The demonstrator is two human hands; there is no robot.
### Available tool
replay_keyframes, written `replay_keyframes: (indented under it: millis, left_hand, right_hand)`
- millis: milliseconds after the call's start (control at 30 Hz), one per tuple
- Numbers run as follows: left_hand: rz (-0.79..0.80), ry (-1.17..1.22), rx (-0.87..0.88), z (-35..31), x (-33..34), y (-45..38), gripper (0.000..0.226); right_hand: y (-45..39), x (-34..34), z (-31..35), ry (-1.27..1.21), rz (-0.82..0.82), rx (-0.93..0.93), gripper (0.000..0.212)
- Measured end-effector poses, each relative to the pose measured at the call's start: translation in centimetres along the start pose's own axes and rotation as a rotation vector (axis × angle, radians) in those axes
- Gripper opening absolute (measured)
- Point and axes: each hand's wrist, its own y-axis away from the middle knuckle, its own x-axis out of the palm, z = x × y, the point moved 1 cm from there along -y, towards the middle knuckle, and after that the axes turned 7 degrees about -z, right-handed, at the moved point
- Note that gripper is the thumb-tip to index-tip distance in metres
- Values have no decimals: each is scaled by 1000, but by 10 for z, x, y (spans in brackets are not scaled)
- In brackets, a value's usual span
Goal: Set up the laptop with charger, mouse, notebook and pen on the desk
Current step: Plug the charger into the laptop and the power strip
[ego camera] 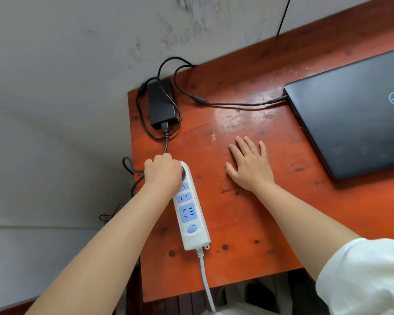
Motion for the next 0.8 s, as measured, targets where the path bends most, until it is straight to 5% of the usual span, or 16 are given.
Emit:
replay_keyframes:
  millis: [167,300,800]
  left_hand:
    - [-230,75,7,-24,-12,15,16]
    - [-256,176,74,-74,-39,12,22]
    - [-343,455,220,-396,-193,35,25]
  right_hand:
    - [-2,-24,-4,-214,137,-45,45]
    - [12,-77,-45,-282,0,-74,48]
    - [162,-259,-351,-10,-112,262,42]
